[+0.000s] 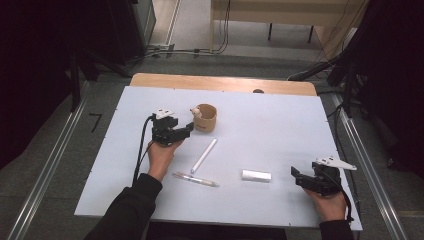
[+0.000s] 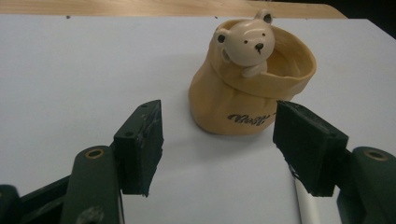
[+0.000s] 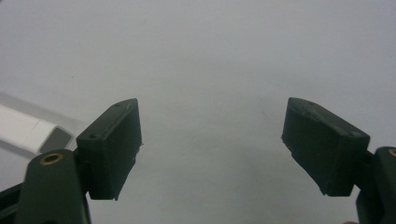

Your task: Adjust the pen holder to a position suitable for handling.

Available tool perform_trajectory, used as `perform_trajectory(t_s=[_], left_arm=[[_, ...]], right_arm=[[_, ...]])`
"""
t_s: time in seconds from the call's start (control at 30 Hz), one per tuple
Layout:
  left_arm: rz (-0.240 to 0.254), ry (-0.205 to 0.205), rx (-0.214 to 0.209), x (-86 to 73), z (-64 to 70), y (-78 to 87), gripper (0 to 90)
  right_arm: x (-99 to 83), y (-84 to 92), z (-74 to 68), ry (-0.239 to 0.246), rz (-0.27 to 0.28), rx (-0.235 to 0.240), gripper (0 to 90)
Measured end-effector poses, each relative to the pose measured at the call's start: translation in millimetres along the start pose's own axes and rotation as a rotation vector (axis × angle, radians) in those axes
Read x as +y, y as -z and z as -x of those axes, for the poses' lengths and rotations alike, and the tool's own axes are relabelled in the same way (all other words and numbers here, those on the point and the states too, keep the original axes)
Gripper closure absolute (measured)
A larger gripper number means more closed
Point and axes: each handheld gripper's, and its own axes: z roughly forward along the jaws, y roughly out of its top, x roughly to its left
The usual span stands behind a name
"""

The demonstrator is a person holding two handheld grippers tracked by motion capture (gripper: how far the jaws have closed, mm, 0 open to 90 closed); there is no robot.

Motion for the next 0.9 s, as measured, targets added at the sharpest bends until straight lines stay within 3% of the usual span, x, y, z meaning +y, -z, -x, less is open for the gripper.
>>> perform_trajectory(t_s=[0.27,0.4,0.47,0.9], left_arm=[[0.005,0.003,-0.002,19.8,9.1,-7.8,35.1],[-0.005,-0.030,0.028,31.8,19.3,-19.2,37.3],[-0.010,-0.024,0.037,34.9,22.0,-26.1,39.6],[-0.034,-0.011,0.058,36.2,22.7,-48.9,49.2]], right_arm=[[-0.4,-0.6,0.8,-0.001,-0.005,-0.004,18.3],[-0.2,-1.2,0.2,0.002,-0.007,-0.004,18.3],[-0.3,-0.8,-0.4,0.004,-0.006,-0.005,18.3],[-1.1,-0.9,1.3,0.004,-0.007,-0.006,18.3]])
